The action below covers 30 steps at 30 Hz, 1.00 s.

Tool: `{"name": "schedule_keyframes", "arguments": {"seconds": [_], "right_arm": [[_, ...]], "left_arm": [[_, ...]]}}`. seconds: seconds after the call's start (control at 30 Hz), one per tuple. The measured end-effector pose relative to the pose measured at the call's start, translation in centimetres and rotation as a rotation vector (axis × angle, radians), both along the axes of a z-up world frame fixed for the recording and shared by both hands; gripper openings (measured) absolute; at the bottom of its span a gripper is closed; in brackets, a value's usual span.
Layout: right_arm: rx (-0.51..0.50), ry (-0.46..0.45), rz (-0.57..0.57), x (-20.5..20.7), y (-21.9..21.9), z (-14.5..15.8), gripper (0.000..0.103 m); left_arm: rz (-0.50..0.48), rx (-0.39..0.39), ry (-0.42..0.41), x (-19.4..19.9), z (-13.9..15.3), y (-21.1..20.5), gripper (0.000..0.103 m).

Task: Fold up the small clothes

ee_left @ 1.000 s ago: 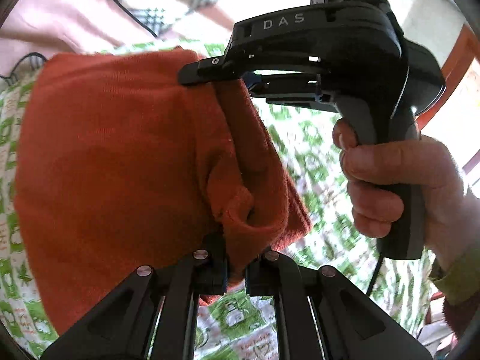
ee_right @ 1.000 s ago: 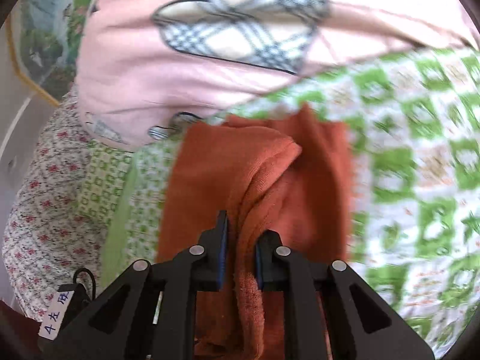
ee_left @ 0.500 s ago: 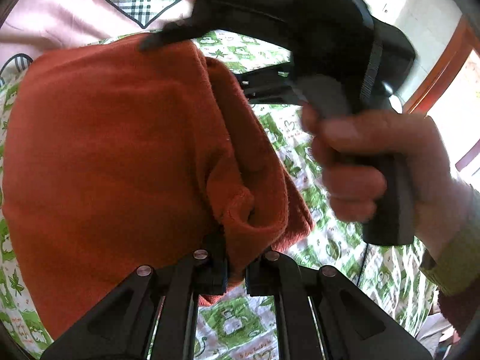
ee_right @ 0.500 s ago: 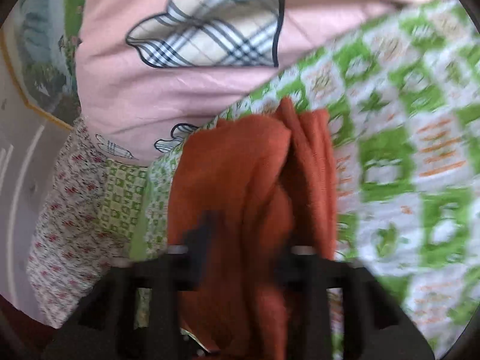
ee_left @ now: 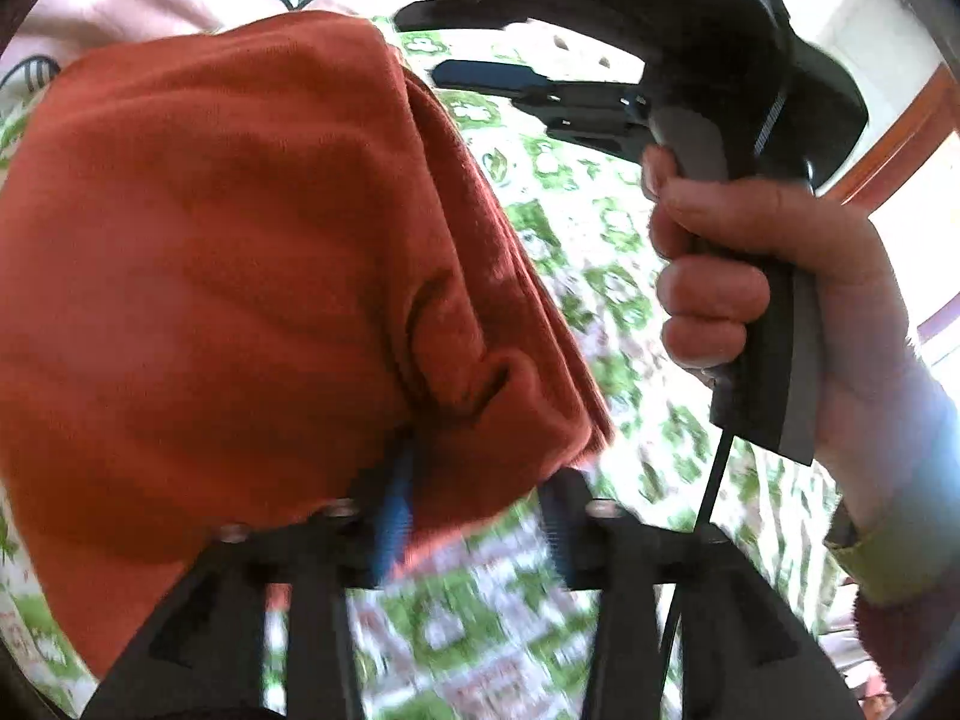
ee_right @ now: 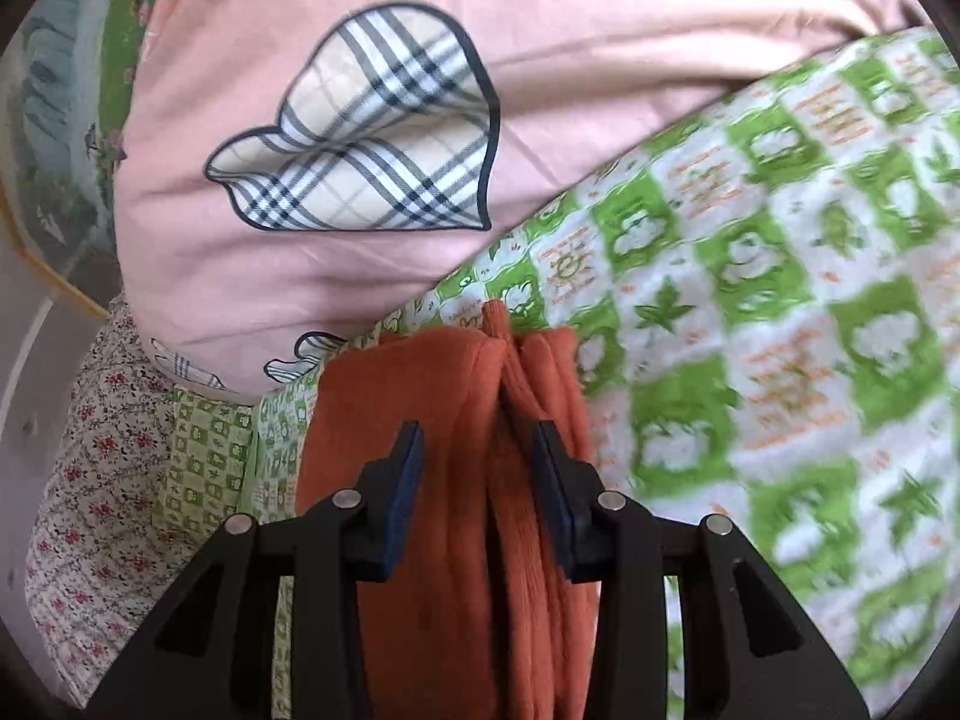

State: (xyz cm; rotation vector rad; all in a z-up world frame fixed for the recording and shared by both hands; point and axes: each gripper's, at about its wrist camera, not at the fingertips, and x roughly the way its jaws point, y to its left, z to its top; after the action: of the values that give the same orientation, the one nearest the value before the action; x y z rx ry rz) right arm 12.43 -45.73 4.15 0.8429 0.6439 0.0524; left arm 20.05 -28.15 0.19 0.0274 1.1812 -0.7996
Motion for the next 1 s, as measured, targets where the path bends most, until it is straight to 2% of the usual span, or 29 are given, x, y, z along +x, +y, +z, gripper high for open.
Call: {"name": "schedule_keyframes", "arguments": {"seconds": [0.03, 0.07, 0.1, 0.17, 0.23, 0.3, 0.33, 0.4, 0.53, 0.63, 0.73, 0.83, 0.87, 0.9, 0.93, 0.97, 1.0], "right_arm": [[0.011, -0.006, -0.008, -0.9, 0.0, 0.2, 0.041], [0.019, -0.013, -0.017, -1.5, 0.1, 0.3, 0.048], [0.020, -0.016, -0.022, -2.0, 0.1, 0.4, 0.060], [0.008, -0.018, -0.025, -3.2, 1.1, 0.7, 0.072], [-0.015, 0.007, -0.016, -3.9, 2.1, 0.7, 0.074], [-0.043, 0.039, -0.005, -4.5, 2.8, 0.4, 0.078], [-0.066, 0.064, 0.002, -4.7, 3.2, 0.1, 0.078], [-0.084, 0.093, 0.010, -4.8, 3.7, -0.4, 0.079], [-0.095, 0.139, 0.031, -4.1, 4.3, -1.3, 0.081], [-0.085, 0.158, 0.056, -3.1, 4.8, -1.9, 0.086], [-0.117, 0.189, 0.093, -1.7, 5.6, -2.4, 0.088], [-0.187, 0.263, 0.099, -0.9, 5.8, -3.5, 0.089], [-0.194, 0.275, 0.104, -0.8, 5.8, -3.8, 0.088], [-0.178, 0.270, 0.130, -0.7, 5.6, -4.1, 0.077], [-0.151, 0.261, 0.135, -0.7, 5.3, -4.5, 0.065], [-0.068, 0.244, 0.143, -0.7, 4.6, -5.1, 0.042], [-0.019, 0.236, 0.135, -0.8, 4.0, -5.5, 0.034]], "left_arm": [[-0.001, -0.010, 0.003, -0.3, 0.5, 0.6, 0.052], [0.002, -0.011, 0.002, -0.6, 1.2, 1.5, 0.053], [0.005, -0.015, 0.002, -0.8, 1.6, 2.3, 0.053], [0.020, -0.024, -0.003, -2.2, 2.3, 3.9, 0.056], [0.065, -0.024, -0.016, -2.1, 3.2, 6.4, 0.067], [0.124, -0.019, -0.029, -1.5, 3.7, 8.5, 0.071], [0.169, -0.013, -0.031, -0.7, 4.0, 10.0, 0.077], [0.242, -0.009, -0.034, 0.8, 4.0, 12.5, 0.081], [0.356, -0.020, 0.023, 4.7, 2.5, 15.7, 0.081], [0.396, -0.044, 0.078, 7.0, 0.3, 17.2, 0.081], [0.401, -0.071, 0.100, 8.3, -0.5, 18.1, 0.082], [0.384, -0.076, 0.099, 9.3, -1.6, 16.4, 0.082], [0.378, -0.075, 0.099, 9.5, -1.7, 16.1, 0.083], [0.372, -0.074, 0.100, 9.7, -2.1, 15.6, 0.083], [0.365, -0.071, 0.104, 9.9, -2.3, 15.3, 0.084], [0.360, -0.069, 0.106, 9.5, -2.1, 14.9, 0.084], [0.355, -0.072, 0.111, 9.7, -2.4, 14.7, 0.084]]}}
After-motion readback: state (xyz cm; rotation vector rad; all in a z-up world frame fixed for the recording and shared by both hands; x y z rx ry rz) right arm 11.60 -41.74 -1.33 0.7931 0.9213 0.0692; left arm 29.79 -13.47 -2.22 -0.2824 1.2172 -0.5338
